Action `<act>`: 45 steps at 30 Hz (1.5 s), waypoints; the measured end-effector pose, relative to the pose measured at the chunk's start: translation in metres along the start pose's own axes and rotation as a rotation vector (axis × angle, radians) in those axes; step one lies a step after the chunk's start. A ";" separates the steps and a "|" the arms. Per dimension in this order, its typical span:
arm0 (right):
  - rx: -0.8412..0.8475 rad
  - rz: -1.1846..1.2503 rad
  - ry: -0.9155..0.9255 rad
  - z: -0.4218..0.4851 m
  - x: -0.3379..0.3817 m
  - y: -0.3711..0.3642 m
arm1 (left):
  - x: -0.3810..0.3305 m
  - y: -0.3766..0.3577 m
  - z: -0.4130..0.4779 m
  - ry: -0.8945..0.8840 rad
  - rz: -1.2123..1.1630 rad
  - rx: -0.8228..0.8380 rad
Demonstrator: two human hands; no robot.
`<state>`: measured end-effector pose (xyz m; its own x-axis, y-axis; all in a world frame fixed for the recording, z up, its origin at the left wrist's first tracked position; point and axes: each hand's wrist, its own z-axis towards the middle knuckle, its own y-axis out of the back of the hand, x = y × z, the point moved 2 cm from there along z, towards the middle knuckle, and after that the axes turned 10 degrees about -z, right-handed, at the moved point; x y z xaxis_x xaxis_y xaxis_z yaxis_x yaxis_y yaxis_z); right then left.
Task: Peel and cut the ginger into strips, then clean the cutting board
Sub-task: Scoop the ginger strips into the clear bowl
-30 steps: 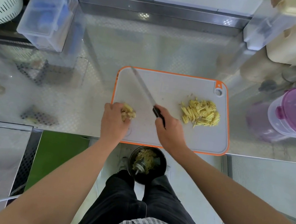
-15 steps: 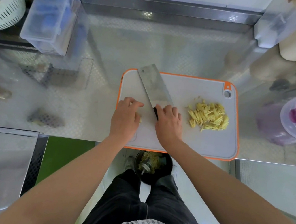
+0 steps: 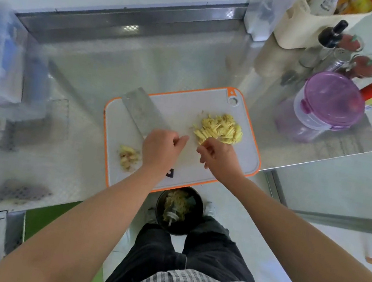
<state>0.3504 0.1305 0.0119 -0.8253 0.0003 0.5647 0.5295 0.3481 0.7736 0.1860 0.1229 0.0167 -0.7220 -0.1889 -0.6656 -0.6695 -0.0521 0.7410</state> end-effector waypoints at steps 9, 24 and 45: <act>-0.325 -0.006 -0.252 0.022 -0.138 0.135 | -0.139 -0.114 0.046 -0.027 -0.257 0.350; -0.424 -0.707 -0.013 0.040 -0.207 0.186 | -0.204 -0.176 0.073 0.262 -0.501 0.337; -0.394 -0.834 0.092 -0.014 -0.171 0.128 | -0.177 -0.178 0.036 0.612 -0.781 0.191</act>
<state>0.5621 0.1616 0.0190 -0.9594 -0.1872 -0.2110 -0.1862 -0.1420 0.9722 0.4268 0.2010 -0.0004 0.1087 -0.6423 -0.7587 -0.9719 -0.2291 0.0547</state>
